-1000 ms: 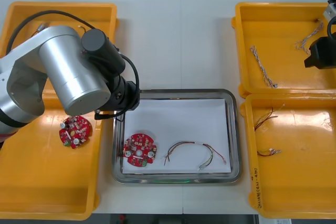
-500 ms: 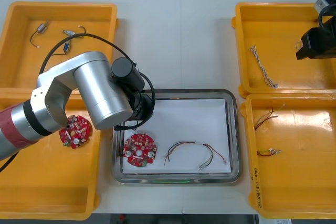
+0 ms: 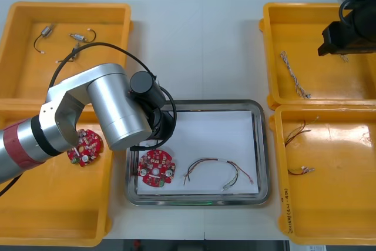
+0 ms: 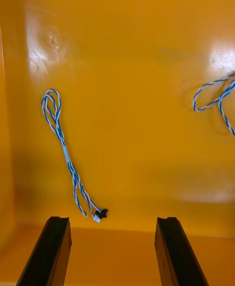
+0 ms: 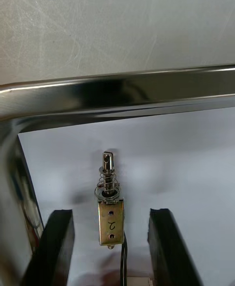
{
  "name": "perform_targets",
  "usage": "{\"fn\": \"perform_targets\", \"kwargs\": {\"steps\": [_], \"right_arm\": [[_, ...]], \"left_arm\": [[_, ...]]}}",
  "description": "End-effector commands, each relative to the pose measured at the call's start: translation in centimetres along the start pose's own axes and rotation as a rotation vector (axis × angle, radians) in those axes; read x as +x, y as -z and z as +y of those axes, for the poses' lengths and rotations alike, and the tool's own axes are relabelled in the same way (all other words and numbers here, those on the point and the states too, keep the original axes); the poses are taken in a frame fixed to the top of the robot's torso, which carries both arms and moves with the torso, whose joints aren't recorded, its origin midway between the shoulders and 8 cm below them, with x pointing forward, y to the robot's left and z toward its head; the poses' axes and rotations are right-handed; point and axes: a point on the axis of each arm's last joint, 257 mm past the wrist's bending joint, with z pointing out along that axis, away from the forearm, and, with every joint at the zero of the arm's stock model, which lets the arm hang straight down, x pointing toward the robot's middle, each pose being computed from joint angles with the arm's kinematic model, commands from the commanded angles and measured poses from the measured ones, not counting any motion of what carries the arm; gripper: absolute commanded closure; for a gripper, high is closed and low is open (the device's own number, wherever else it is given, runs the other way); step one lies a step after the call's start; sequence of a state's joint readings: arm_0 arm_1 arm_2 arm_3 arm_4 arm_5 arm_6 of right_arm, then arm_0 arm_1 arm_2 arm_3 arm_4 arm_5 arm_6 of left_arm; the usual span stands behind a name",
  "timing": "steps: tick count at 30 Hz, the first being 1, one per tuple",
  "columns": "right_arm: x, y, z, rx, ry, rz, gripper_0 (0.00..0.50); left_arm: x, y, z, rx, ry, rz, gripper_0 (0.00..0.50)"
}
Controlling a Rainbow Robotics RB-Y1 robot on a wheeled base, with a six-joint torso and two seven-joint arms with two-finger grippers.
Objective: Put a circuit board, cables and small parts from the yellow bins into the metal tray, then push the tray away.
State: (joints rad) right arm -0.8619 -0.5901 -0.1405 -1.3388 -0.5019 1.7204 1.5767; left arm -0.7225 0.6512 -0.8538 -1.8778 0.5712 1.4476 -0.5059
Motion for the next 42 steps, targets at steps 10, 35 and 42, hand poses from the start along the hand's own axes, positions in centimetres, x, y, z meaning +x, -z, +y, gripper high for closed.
{"fn": "perform_targets", "kwargs": {"steps": [10, 35, 42], "right_arm": [[-2.9, -1.8, 3.6, 0.031, 0.067, -0.026, 0.0], [-2.6, -6.7, 5.7, 0.005, 0.052, -0.025, 0.0], [-2.3, -8.0, 6.6, -0.005, 0.054, -0.027, 0.0]], "left_arm": [[-2.9, 2.2, -1.8, 0.042, 0.055, -0.075, 0.0], [-8.8, 11.2, 7.1, -0.021, 0.171, -0.08, 0.0], [-10.0, 14.0, 11.3, -0.072, 0.165, -0.066, 0.0]]}}
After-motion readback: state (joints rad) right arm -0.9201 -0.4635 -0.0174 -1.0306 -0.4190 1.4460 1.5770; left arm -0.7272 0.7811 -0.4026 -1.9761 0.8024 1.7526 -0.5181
